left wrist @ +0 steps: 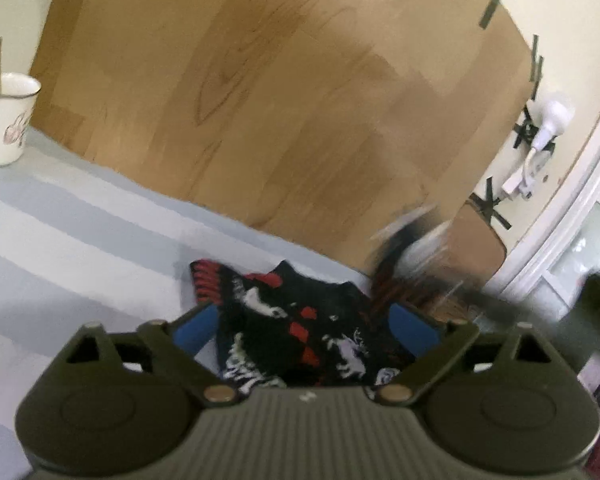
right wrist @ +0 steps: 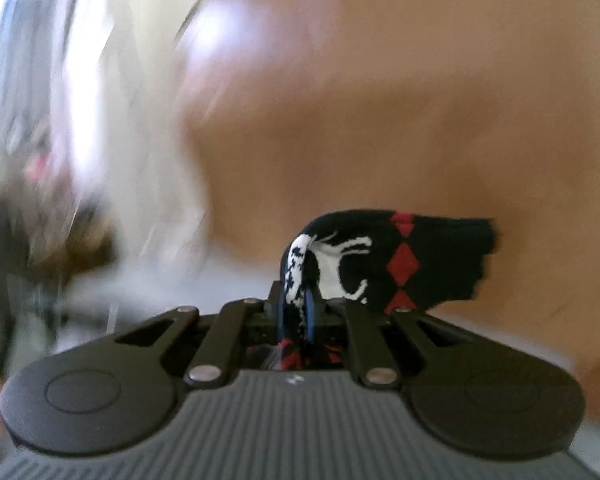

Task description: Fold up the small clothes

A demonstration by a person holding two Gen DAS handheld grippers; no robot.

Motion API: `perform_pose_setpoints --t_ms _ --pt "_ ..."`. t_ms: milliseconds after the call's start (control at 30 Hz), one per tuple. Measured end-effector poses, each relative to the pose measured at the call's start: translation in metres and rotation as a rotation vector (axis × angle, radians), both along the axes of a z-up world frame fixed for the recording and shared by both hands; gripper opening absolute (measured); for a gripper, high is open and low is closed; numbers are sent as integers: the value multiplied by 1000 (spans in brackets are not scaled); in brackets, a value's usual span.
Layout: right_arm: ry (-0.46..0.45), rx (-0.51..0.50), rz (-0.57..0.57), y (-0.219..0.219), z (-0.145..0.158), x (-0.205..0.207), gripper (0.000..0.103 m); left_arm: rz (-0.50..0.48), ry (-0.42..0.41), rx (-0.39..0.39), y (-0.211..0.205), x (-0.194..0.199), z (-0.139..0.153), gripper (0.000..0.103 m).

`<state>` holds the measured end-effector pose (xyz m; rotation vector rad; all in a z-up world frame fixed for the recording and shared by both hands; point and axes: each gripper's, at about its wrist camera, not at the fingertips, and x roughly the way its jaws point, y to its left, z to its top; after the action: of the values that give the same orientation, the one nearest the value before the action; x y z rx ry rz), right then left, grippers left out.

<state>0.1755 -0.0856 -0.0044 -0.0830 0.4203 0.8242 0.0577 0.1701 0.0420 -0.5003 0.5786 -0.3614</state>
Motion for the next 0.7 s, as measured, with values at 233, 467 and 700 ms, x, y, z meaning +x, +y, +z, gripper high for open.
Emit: perform_pose_setpoints --t_ms 233,467,700 --pt "105 -49 73 -27 -32 -23 40 -54 33 77 -12 12 -15 99" --pt "202 149 -427 -166 -21 18 68 -105 56 145 -42 32 -20 99" --pt "412 93 -488 -175 -79 49 17 -72 85 442 -96 58 -24 9"
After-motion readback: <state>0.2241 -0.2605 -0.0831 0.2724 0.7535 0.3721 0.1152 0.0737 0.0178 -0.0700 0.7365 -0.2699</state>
